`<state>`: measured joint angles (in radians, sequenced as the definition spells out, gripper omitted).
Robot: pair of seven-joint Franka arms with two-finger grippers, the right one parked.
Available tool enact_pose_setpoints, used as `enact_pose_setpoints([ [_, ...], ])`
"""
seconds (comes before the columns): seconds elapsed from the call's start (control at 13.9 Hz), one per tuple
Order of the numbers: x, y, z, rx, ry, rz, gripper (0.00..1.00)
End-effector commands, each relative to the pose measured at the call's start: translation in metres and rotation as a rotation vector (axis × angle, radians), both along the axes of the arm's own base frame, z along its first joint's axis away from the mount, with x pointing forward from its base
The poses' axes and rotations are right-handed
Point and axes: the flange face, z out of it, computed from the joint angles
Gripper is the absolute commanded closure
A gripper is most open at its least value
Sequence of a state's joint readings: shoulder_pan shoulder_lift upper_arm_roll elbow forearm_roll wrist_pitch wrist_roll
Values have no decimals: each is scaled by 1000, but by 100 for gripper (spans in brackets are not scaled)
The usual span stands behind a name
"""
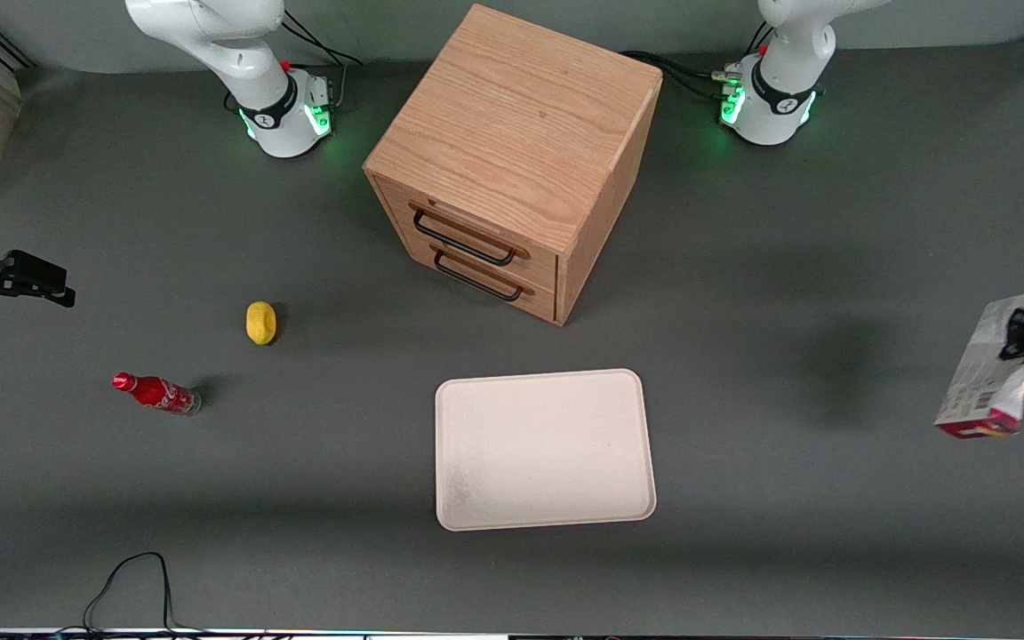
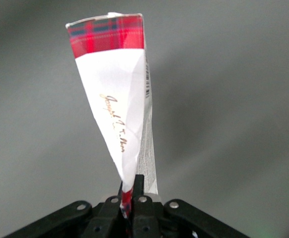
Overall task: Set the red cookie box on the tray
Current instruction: 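Carry the held cookie box over the cream tray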
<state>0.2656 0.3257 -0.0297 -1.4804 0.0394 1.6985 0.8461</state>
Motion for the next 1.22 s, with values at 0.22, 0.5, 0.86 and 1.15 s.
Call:
enact_pose_setpoints([
  [0.22,-10,6,104,11,-25,22,100],
  [0.5,-4,-20,102,30,-21,212,100],
  [0.86,16,-169,93,73,-28,461,100],
  [1.15,32,-300,64,82,-74,619,100],
])
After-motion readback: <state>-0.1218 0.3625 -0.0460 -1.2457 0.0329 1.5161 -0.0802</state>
